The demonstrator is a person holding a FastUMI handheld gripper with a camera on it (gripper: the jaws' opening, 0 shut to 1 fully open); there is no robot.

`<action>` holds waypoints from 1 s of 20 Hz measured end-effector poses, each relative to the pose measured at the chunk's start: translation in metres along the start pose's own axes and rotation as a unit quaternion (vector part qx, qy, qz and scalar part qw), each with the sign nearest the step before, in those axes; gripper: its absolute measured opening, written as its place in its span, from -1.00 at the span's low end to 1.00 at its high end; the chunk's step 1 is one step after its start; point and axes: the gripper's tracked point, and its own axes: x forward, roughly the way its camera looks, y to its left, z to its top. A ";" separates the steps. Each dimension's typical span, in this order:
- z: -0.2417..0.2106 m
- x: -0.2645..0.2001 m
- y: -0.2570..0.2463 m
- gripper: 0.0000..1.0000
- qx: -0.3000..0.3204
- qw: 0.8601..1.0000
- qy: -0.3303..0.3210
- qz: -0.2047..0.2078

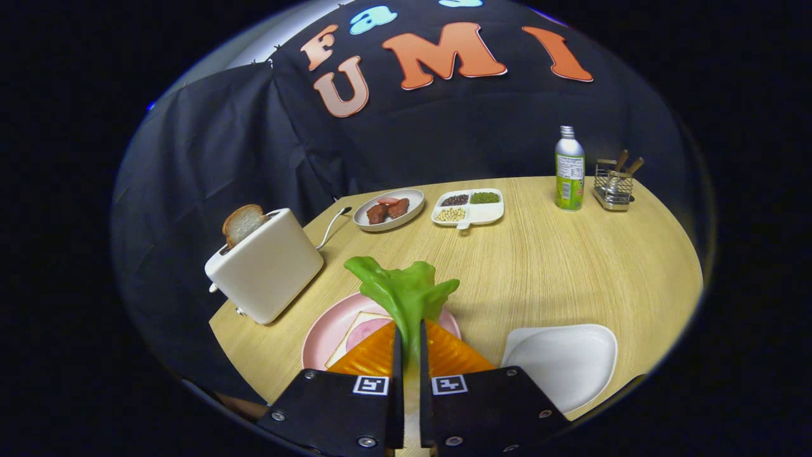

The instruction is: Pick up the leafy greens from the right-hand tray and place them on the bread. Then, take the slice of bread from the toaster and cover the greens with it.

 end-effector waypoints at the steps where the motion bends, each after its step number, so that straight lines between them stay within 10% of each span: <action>1: -0.003 0.005 0.002 -0.79 0.001 1.000 0.004 0.000; 20: -0.050 0.039 0.034 -0.75 -0.003 0.996 0.089 0.027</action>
